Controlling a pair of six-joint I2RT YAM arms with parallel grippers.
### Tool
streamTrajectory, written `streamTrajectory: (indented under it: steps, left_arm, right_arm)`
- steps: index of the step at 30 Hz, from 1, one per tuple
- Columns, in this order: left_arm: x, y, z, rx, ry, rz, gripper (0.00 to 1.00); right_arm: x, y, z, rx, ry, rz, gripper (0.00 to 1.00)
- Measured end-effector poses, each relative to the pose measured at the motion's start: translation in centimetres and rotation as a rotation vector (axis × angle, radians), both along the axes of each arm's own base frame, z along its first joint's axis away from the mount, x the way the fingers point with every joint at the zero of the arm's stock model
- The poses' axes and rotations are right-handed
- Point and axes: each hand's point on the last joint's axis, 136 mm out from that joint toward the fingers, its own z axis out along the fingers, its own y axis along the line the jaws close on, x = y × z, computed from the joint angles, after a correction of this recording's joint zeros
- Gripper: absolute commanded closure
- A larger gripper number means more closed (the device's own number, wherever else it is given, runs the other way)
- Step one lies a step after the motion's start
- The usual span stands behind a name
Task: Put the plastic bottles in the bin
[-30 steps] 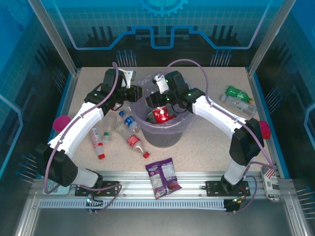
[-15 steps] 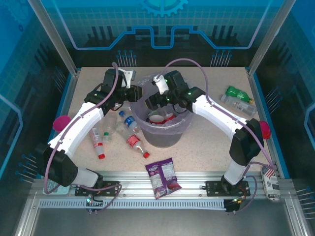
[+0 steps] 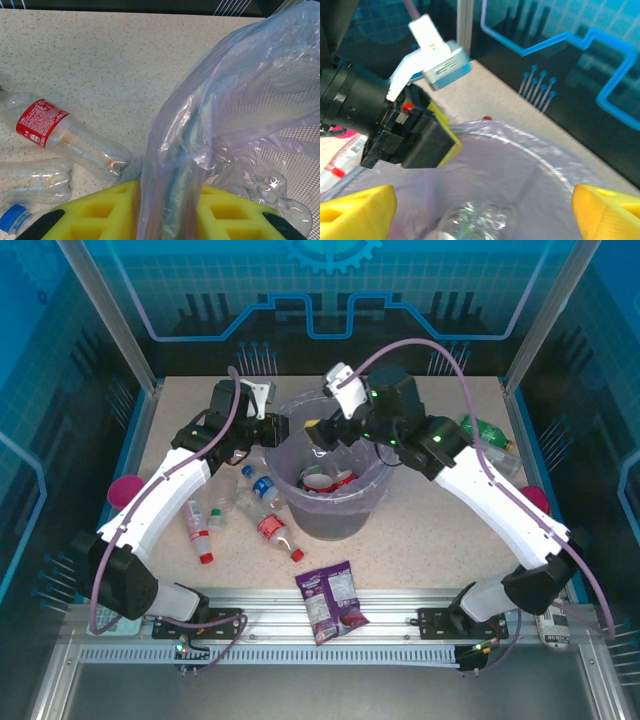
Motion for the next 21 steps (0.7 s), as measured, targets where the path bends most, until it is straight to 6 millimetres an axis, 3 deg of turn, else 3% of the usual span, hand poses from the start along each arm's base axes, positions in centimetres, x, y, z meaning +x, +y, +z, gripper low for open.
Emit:
streamTrajectory:
  steps: [4, 7, 10, 14, 17, 21]
  left_arm:
    - [0.0, 0.0, 0.0, 0.0, 0.0, 0.0, 0.7]
    - [0.0, 0.0, 0.0, 0.0, 0.0, 0.0, 0.7]
    - [0.0, 0.0, 0.0, -0.001, 0.0, 0.0, 0.7]
    - [0.0, 0.0, 0.0, 0.0, -0.001, 0.0, 0.7]
    - [0.0, 0.0, 0.0, -0.001, 0.0, 0.0, 0.7]
    - [0.0, 0.0, 0.0, 0.0, -0.001, 0.0, 0.7]
  right_arm:
    - [1.3, -4.6, 1.8, -0.012, -0.079, -0.121, 0.09]
    - [3.8, -10.2, 1.3, -0.029, -0.078, -0.28, 0.1]
    - [7.0, -17.1, -0.6, -0.053, -0.023, -0.477, 0.11]
    - [10.6, -25.7, -5.2, -0.116, 0.099, -0.723, 0.11]
    - [12.4, -30.4, -9.7, -0.192, 0.217, -0.844, 0.1]
    - [14.2, -35.1, -15.6, -0.329, 0.366, -0.917, 0.0]
